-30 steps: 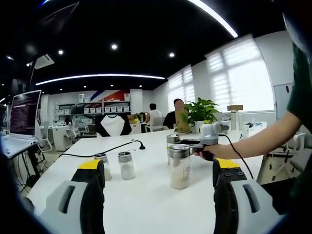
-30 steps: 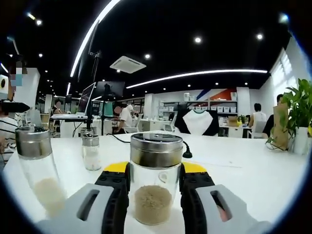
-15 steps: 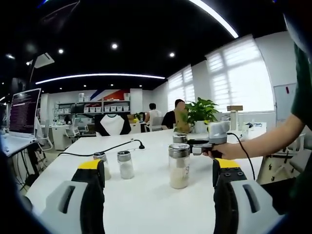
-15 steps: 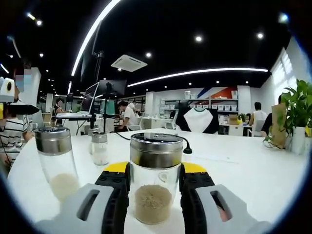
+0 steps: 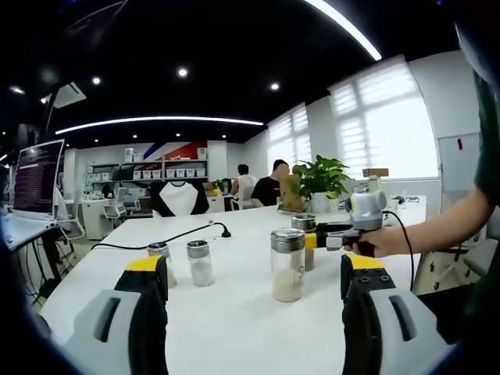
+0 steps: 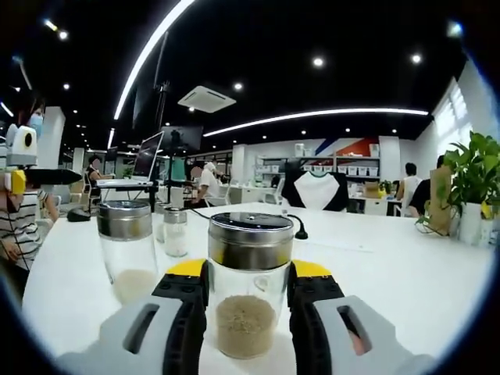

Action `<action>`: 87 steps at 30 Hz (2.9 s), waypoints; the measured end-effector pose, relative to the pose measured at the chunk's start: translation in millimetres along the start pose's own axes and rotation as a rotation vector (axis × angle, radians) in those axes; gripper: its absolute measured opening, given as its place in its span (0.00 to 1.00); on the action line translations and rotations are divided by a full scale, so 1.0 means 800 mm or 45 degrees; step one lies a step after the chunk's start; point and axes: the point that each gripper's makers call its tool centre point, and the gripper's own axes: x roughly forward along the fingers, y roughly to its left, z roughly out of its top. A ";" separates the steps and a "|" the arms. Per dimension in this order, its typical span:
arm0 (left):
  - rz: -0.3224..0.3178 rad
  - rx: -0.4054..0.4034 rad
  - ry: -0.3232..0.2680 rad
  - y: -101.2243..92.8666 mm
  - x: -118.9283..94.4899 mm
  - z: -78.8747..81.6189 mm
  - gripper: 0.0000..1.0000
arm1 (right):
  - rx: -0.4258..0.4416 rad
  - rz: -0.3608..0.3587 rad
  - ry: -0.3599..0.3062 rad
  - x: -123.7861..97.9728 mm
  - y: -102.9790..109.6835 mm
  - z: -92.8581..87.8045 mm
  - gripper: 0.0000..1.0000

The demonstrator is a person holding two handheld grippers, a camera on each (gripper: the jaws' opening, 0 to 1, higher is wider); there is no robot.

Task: Rotate the seasoning bottle until the label or dispensing opening points toward the visible target arrow and the bottle remains upright within the marked orientation range

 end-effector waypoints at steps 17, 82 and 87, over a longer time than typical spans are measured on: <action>-0.029 0.024 -0.009 -0.003 -0.004 0.001 0.96 | 0.019 -0.020 -0.019 -0.045 0.033 -0.001 0.38; -0.044 0.019 0.003 -0.003 -0.005 -0.004 0.98 | 0.046 0.550 -0.025 -0.056 0.042 0.000 0.38; -0.029 0.026 0.004 0.001 -0.006 -0.004 0.98 | 0.048 0.603 -0.014 -0.057 0.045 -0.001 0.38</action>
